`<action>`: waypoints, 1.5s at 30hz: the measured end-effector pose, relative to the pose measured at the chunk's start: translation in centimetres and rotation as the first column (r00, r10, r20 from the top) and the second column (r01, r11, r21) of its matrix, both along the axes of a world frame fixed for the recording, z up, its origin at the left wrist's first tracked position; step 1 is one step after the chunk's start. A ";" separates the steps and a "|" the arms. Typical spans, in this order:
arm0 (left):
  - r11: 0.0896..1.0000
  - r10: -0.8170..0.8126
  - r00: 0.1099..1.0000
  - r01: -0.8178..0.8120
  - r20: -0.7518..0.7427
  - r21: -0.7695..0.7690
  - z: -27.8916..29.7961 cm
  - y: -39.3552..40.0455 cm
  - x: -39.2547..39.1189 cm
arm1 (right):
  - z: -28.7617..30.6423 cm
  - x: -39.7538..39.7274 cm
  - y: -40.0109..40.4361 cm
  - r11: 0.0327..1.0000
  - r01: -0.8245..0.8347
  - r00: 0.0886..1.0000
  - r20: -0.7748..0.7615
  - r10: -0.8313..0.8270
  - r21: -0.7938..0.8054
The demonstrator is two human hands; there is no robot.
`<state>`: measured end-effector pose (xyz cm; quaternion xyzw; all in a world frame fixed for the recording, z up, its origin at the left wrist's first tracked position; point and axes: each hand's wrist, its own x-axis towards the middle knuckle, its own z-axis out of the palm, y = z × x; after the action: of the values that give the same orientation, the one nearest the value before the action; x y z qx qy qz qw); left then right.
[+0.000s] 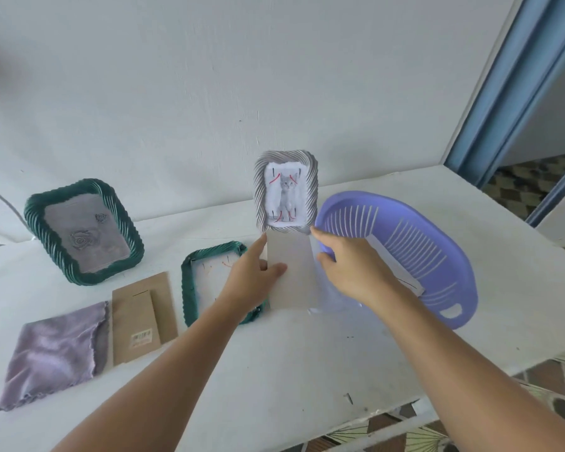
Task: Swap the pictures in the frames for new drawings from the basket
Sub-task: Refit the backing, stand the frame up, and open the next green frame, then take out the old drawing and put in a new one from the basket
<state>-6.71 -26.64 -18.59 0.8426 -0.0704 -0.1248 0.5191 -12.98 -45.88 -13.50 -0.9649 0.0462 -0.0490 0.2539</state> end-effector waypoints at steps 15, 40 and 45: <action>0.997 -0.015 0.998 0.020 -0.061 0.072 -1.3 -6.1 0.8 | 0.3 -0.2 -0.7 0.991 -0.006 1.000 -0.017 0.008 0.136; 0.991 -0.125 0.992 0.123 0.028 0.045 4.3 -7.4 -1.7 | -0.9 1.3 -8.3 0.986 0.148 0.976 -0.151 -0.158 -0.079; 0.990 -0.138 0.990 0.138 -0.017 -0.015 3.7 -7.4 -2.0 | -1.7 0.8 -9.2 0.974 0.148 0.948 -0.256 -0.189 -0.172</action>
<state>-8.69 -34.05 -14.85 0.8311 -0.1247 -0.1676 0.5155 -12.17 -55.05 -15.17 -0.9714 0.1590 0.0585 0.1665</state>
